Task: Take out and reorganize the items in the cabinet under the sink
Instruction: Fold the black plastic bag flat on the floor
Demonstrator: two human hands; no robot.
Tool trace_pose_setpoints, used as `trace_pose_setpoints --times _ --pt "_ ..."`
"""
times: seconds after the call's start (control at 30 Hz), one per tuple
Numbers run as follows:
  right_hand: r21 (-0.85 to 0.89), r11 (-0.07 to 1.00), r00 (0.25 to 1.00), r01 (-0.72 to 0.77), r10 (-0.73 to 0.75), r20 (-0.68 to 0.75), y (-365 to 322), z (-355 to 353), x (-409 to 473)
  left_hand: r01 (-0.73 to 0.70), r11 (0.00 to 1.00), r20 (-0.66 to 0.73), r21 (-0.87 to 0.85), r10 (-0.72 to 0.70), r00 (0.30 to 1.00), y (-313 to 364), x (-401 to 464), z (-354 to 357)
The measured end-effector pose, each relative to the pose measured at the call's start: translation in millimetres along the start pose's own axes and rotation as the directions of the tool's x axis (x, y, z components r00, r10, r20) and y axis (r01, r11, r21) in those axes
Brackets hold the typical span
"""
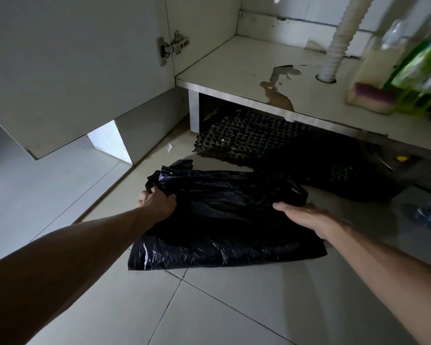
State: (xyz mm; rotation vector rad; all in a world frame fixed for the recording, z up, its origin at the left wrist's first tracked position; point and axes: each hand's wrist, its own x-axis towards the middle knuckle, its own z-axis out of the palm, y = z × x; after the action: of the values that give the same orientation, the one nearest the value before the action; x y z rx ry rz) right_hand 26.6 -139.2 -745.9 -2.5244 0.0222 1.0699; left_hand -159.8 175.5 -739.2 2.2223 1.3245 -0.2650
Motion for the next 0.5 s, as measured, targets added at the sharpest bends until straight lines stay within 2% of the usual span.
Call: trace_pose_setpoints --times 0.07,0.13,0.23,0.27,0.3,0.33,0.37,0.4,0.43,0.47,0.5 --pt "0.095 0.993 0.994 0.074 -0.082 0.077 -5.8 -5.0 -22.5 -0.038 0.998 0.02 -0.043 0.039 0.999 1.4 0.4 -1.2" --pt "0.145 0.986 0.99 0.079 -0.094 0.105 1.1 -16.0 -29.6 -0.086 0.988 0.05 -0.125 0.092 0.994 -0.4 2.2 -1.8" --pt "0.221 0.971 0.996 0.087 -0.093 0.014 6.6 -39.6 -44.0 -0.141 0.949 0.093 -0.283 0.174 0.98 5.1 -9.9 -2.7" --pt "0.212 0.972 0.994 0.103 -0.095 -0.048 6.6 -50.1 -50.1 -0.153 0.954 0.101 -0.258 0.184 0.978 9.0 -17.0 -0.6" --pt "0.186 0.974 0.988 0.133 -0.114 -0.107 4.8 -61.4 -56.9 -0.191 0.973 0.074 -0.133 0.202 0.977 13.8 -23.6 3.3" --pt "0.15 0.975 0.978 0.162 -0.138 -0.156 1.5 -71.3 -65.2 -0.27 0.96 0.014 0.069 0.27 0.963 17.8 -31.9 7.8" --pt "0.128 0.973 0.969 0.19 -0.165 -0.183 -2.3 -80.2 -71.7 -0.391 0.875 -0.036 0.284 0.418 0.908 22.7 -44.8 11.5" --pt "0.105 0.971 0.961 0.213 -0.189 -0.204 -7.3 -86.9 -75.6 -0.527 0.731 -0.029 0.434 0.596 0.802 27.1 -55.3 18.0" --pt "0.053 0.972 0.952 0.229 -0.212 -0.221 -14.4 -90.3 -81.5 -0.642 0.581 0.035 0.5 0.727 0.686 31.6 -65.0 25.1" --pt "-0.014 0.969 0.94 0.247 -0.243 -0.239 -22.3 -92.1 -86.9 -0.724 0.473 0.127 0.502 0.788 0.603 37.3 -73.1 33.0" --pt "-0.095 0.959 0.924 0.267 -0.283 -0.259 -29.9 -91.4 -90.5 -0.785 0.426 0.22 0.45 0.799 0.559 43.9 -80.1 41.4"
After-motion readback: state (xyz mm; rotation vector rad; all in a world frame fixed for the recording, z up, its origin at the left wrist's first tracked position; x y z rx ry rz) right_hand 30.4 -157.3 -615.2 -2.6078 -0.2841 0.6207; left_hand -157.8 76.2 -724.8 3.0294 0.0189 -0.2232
